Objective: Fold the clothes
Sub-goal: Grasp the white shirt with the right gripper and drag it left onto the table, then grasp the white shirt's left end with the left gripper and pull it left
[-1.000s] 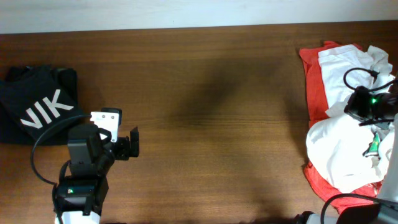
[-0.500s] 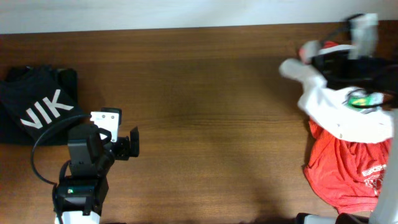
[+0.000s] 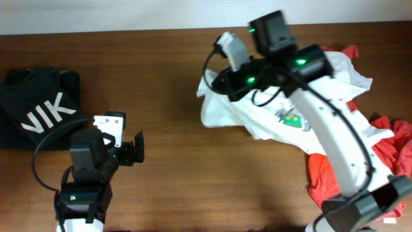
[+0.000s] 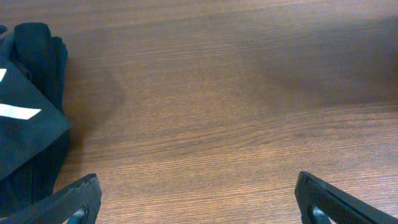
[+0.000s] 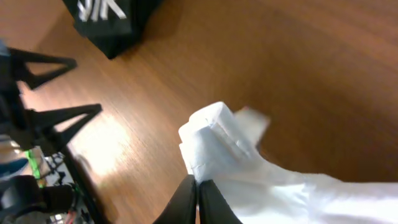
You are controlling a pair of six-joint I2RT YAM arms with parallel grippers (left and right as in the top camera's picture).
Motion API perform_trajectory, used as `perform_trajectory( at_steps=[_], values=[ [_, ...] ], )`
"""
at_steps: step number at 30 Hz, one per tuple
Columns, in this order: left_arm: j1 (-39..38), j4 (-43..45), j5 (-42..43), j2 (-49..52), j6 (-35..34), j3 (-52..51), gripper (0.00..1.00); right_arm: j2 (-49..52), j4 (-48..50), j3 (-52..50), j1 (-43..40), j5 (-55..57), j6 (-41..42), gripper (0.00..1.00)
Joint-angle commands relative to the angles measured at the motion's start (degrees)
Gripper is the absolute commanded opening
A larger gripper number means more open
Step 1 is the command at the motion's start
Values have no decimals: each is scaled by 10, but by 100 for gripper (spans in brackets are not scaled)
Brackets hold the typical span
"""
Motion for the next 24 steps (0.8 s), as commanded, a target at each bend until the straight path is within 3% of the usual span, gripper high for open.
perform_trajectory(
  at_steps=[1, 3, 4, 5, 8, 11, 16, 24],
  values=[
    [-3, 0, 9, 0, -7, 11, 99, 13, -6, -1, 7, 95, 32, 24],
    [-3, 0, 9, 0, -7, 11, 99, 12, -11, -1, -3, 145, 49, 55],
    [-3, 0, 9, 0, -7, 11, 99, 10, -12, -1, -9, 154, 49, 81],
    [-3, 2, 9, 0, -7, 11, 99, 10, -14, 0, -17, 163, 49, 99],
    [-3, 14, 43, 0, -7, 11, 99, 4, -30, 1, -54, 170, 49, 99],
    [-3, 26, 128, 6, -9, 11, 99, 0, -64, 1, -100, 169, 49, 99],
    [-8, 33, 209, 56, -73, 11, 99, 0, -136, 1, -169, 170, 48, 99],
    [-103, 77, 256, 204, -115, 11, 99, 0, -203, 1, -265, 170, 48, 99]
  ],
)
